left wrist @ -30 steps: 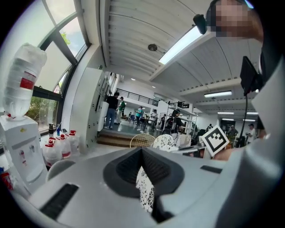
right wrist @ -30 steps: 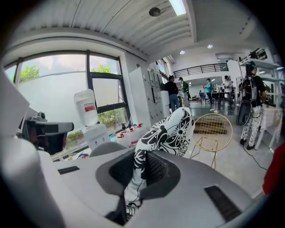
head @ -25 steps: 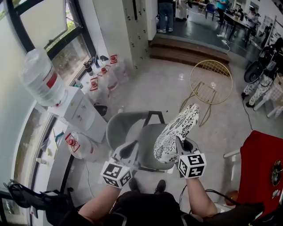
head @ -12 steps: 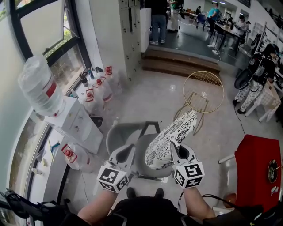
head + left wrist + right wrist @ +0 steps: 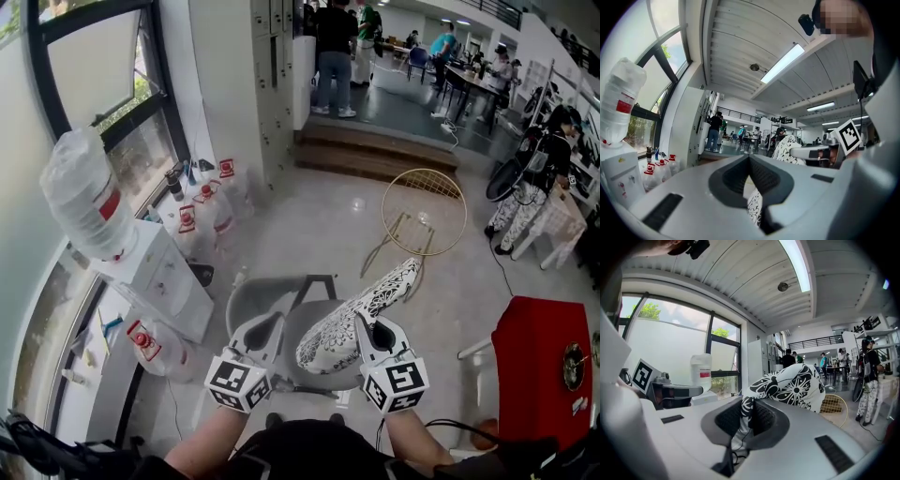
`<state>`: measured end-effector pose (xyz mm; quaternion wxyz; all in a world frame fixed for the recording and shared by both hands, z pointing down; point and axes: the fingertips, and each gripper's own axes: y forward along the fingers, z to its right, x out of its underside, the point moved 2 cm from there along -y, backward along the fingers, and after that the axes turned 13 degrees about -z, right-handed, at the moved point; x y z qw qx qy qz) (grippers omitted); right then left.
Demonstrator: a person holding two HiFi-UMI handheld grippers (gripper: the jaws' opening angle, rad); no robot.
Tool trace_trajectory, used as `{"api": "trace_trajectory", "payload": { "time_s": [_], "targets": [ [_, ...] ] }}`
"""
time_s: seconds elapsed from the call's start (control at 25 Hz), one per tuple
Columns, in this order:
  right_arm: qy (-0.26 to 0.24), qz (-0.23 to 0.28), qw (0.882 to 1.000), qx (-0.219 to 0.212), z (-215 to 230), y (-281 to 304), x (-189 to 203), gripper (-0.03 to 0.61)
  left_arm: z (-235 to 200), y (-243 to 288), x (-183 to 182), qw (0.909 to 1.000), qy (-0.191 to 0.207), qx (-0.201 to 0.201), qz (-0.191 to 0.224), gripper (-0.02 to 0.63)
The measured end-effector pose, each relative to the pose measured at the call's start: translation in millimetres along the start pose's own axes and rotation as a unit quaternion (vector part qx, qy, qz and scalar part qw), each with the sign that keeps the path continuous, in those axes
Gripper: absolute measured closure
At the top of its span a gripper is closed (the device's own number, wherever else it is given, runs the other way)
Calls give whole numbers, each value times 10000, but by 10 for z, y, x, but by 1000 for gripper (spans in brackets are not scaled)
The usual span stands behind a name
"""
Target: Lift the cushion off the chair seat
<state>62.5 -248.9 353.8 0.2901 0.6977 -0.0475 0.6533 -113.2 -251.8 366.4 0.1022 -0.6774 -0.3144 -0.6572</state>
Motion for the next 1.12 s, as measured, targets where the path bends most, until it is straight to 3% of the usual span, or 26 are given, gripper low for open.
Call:
{"api": "trace_trajectory", "payload": {
  "time_s": [1.12],
  "targets": [
    [18,22,9999,132,57,-21,-63,552,23,-9,-144,9997,-52,-1,239,606]
  ]
}}
